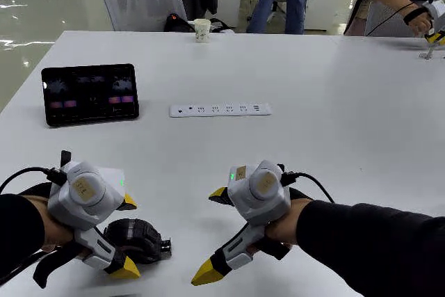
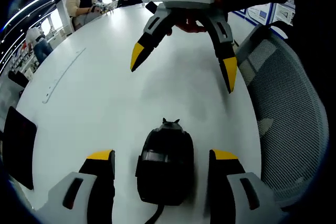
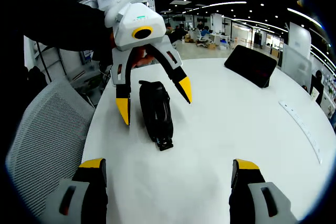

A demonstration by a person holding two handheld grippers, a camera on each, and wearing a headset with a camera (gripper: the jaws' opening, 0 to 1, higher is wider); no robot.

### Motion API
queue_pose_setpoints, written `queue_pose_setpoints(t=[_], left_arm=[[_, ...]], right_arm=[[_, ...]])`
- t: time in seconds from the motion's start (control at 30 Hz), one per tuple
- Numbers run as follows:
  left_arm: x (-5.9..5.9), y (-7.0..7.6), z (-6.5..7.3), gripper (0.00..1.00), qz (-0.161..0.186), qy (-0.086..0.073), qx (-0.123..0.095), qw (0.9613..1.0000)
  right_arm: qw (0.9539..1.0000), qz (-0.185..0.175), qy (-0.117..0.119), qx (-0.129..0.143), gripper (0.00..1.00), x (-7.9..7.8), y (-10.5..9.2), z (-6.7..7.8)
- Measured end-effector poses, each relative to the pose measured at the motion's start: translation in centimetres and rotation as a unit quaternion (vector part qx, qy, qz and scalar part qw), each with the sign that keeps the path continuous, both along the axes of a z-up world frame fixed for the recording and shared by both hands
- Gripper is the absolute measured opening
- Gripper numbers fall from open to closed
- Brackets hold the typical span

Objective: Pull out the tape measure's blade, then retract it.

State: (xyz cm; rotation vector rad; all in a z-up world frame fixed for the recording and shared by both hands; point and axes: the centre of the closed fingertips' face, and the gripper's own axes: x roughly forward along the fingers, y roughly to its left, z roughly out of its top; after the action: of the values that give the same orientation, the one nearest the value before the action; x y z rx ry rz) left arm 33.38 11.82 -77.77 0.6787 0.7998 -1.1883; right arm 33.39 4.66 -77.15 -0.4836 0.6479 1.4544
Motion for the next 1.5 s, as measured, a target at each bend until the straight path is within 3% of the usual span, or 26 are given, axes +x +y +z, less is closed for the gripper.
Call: queue_pose_setpoints(t=[0.43, 0.53, 0.87, 1.07, 1.17, 1.23, 1.5], left_arm=[[0.5, -0.3, 0.3, 0.42, -0.009, -0.009, 0.013, 0.9998], [-0.1, -0.4, 0.1, 0.34, -0.020, 0.006, 0.014, 0.9997], [-0.2, -0.4, 0.0, 0.33, -0.035, -0.001, 0.013, 0.9993], [-0.3, -0.4, -0.1, 0.33, -0.033, -0.001, 0.024, 0.9992], [-0.2, -0.4, -0.1, 0.33, -0.028, 0.002, 0.023, 0.9993], [-0.3, -0.4, -0.1, 0.33, -0.027, 0.003, 0.022, 0.9994], [-0.4, -0.4, -0.1, 0.33, -0.025, 0.001, 0.019, 0.9995]], right_arm=[[0.9996, 0.027, -0.003, -0.002, 0.99, -0.6, 1.9, -0.5], [0.9990, 0.044, -0.008, -0.008, 0.99, -1.1, 2.0, -1.0], [0.9987, 0.050, -0.008, -0.013, 0.99, -1.2, 2.5, -1.5], [0.9983, 0.055, -0.010, -0.016, 0.98, -1.1, 3.0, -1.7], [0.9987, 0.050, 0.008, -0.012, 0.88, -1.0, 3.2, -1.7], [0.9984, 0.054, 0.000, -0.015, 0.85, -1.0, 3.2, -1.9], [0.9935, 0.100, -0.030, -0.047, 0.57, -1.6, 3.4, -3.0]])
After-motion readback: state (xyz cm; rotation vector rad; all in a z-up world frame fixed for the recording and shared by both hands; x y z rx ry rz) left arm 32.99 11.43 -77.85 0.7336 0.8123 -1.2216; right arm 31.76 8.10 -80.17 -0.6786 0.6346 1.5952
